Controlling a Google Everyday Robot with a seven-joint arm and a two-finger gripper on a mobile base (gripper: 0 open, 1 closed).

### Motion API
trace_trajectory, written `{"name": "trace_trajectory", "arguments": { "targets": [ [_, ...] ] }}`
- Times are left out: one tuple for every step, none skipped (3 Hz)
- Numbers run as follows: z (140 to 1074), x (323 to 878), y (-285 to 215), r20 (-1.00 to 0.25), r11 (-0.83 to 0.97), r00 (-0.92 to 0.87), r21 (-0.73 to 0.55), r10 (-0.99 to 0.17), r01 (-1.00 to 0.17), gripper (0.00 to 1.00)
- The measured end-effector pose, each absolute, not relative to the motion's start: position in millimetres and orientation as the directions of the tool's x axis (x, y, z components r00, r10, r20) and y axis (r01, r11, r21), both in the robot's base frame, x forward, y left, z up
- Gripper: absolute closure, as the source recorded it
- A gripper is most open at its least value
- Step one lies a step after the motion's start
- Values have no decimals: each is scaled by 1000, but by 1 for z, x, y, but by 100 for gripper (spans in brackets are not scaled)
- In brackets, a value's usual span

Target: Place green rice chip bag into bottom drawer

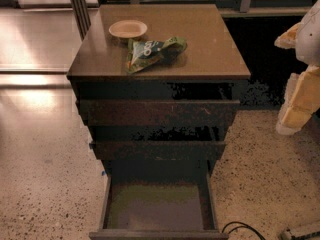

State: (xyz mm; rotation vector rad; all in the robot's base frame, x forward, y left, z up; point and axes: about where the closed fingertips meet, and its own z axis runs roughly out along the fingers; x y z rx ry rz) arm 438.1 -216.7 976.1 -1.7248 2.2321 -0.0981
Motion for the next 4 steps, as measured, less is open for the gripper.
{"name": "trace_trajectory", "arguments": {
  "targets": [
    [976,438,-217,-207,269,-221,-246,-953,-931,0],
    [978,453,-211,-219,247,-192,-262,-957,-933,0],
    [972,480,-200,-256,215,-148,-260,-955,-941,0],
    [949,551,-173,-305,154,-67,-271,-950,-950,0]
  ]
}}
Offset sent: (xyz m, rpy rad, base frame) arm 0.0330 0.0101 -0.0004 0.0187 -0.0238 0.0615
